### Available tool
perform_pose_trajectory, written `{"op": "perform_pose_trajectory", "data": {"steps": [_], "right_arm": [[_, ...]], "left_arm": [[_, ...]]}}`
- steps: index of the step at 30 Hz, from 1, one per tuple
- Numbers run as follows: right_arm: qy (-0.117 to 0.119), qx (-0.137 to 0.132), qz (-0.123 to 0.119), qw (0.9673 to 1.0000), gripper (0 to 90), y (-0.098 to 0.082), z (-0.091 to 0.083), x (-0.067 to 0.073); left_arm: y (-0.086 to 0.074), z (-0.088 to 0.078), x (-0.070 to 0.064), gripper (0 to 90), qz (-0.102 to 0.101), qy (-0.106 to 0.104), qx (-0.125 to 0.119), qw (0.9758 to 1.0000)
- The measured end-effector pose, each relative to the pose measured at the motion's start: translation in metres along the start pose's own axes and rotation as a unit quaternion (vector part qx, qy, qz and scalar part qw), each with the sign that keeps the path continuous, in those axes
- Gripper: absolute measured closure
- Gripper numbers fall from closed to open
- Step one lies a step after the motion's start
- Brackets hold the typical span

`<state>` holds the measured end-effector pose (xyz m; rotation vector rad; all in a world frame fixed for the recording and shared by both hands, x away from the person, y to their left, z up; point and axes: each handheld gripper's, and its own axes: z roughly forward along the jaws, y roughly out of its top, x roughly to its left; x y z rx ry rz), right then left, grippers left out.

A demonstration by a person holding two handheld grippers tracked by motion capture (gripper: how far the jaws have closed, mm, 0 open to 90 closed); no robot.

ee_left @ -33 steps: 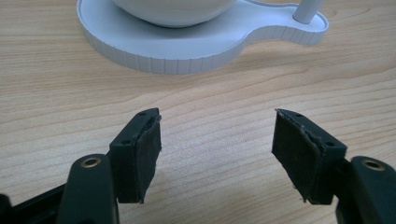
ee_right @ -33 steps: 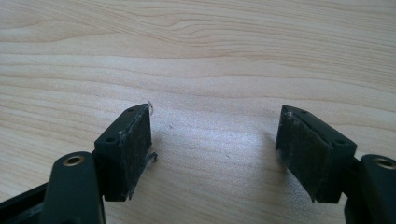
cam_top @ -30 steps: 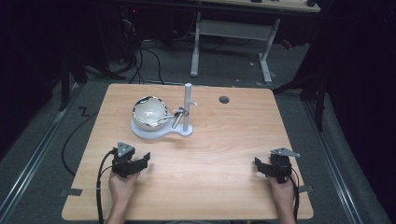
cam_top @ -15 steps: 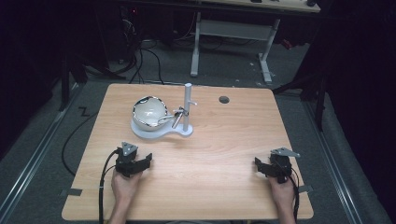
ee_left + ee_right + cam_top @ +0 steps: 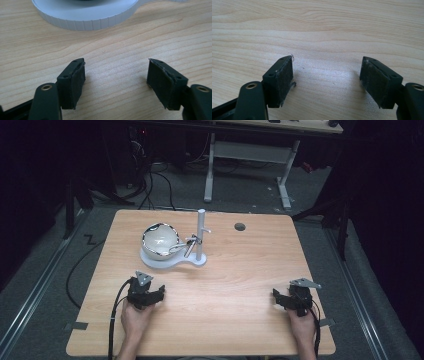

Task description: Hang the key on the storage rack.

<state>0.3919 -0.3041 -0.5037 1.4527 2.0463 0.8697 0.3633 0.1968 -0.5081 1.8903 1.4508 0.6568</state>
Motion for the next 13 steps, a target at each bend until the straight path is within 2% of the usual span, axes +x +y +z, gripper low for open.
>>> {"op": "perform_pose_trajectory", "data": {"steps": [13], "right_arm": [[0.000,0.000,0.000,1.0000,27.0,0.0000,-0.0001,0.0000]], "left_arm": [[0.0001,0.0003,0.0005,28.9,-0.002,-0.004,0.001,1.0000]]}}
